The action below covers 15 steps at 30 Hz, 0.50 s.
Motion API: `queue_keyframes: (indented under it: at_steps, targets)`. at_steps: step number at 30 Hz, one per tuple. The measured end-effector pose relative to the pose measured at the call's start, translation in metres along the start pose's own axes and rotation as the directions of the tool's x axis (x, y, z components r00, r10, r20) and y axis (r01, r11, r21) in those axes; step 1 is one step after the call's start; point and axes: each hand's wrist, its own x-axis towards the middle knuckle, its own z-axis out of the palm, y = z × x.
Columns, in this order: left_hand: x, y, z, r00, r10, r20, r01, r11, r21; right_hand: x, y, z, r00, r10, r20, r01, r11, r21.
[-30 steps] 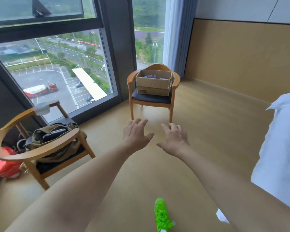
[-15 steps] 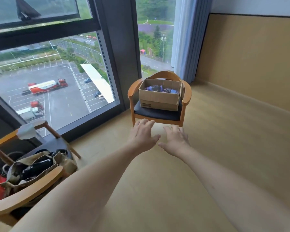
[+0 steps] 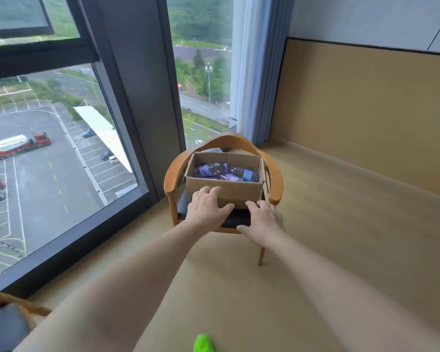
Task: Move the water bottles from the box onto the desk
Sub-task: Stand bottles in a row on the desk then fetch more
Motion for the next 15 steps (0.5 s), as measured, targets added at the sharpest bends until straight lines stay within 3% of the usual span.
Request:
queue_keyframes:
  at_steps: [5,15]
  targets:
    - [0.106,-0.028,-0.026,1.000,0.005,0.025,-0.005,1.000,0.002,0.090,-0.029,-0.013,0.999,0.041,-0.021,-0.040,0.998,0.040]
    - [0.237,-0.068,0.003,0.988,-0.020,0.153,0.022,1.000,-0.013,0.238,-0.031,0.012,0.986,0.114,0.120,-0.117,0.993,0.015]
